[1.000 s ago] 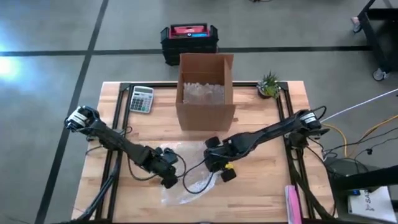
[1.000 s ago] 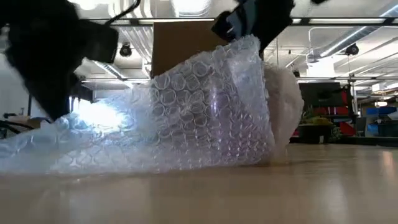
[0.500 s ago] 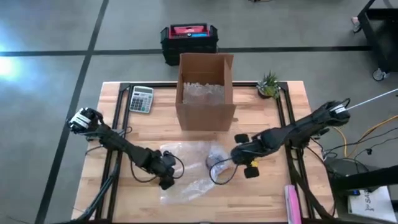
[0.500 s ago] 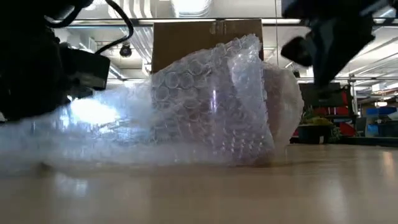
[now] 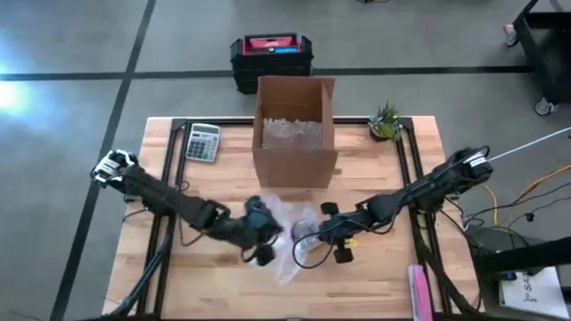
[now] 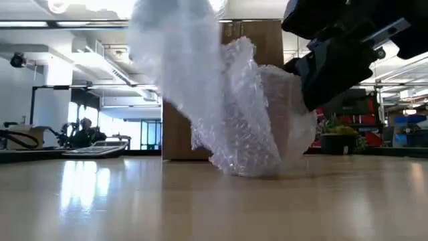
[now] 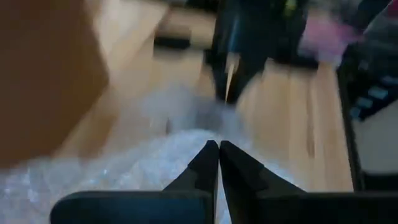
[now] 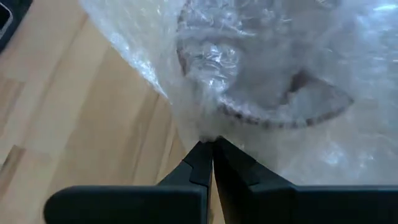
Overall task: Wrap mug
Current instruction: Wrap the purple mug with bubble wrap
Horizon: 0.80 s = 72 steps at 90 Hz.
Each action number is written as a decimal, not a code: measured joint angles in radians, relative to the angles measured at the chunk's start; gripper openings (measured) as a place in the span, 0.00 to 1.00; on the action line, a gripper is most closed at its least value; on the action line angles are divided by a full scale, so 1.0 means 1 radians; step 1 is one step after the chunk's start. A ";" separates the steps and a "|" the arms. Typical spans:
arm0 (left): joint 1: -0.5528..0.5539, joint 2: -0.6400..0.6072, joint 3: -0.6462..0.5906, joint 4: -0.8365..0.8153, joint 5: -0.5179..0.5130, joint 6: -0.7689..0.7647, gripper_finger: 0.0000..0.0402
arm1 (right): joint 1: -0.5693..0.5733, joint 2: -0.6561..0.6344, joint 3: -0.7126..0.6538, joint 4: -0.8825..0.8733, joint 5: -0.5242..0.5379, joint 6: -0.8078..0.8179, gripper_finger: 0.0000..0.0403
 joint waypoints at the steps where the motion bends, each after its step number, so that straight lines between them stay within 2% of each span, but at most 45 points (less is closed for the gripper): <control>1: 0.007 0.006 0.001 0.023 0.013 0.014 0.00 | 0.000 0.002 0.001 0.000 0.000 0.000 0.00; 10: 0.074 0.087 0.008 0.156 0.134 0.070 0.00 | 0.000 0.006 0.006 -0.023 0.000 0.005 0.00; 16: 0.105 0.154 0.016 0.192 0.205 0.076 0.00 | 0.000 -0.008 0.030 -0.098 0.001 0.006 0.00; 31: 0.138 0.290 0.051 0.202 0.234 0.076 0.00 | 0.000 -0.083 0.195 -0.461 0.002 -0.009 0.00; 36: 0.140 0.314 0.061 0.210 0.236 0.076 0.00 | 0.000 -0.096 0.245 -0.522 0.012 -0.024 0.00; 44: 0.141 0.332 0.062 0.206 0.237 0.077 0.00 | 0.002 -0.104 0.286 -0.456 0.053 -0.057 0.00; 57: 0.142 0.327 0.062 0.207 0.237 0.082 0.00 | 0.007 -0.068 0.274 -0.260 0.050 -0.120 0.00; 72: 0.142 0.318 0.062 0.208 0.237 0.093 0.00 | 0.011 0.008 0.238 -0.217 0.044 -0.128 0.00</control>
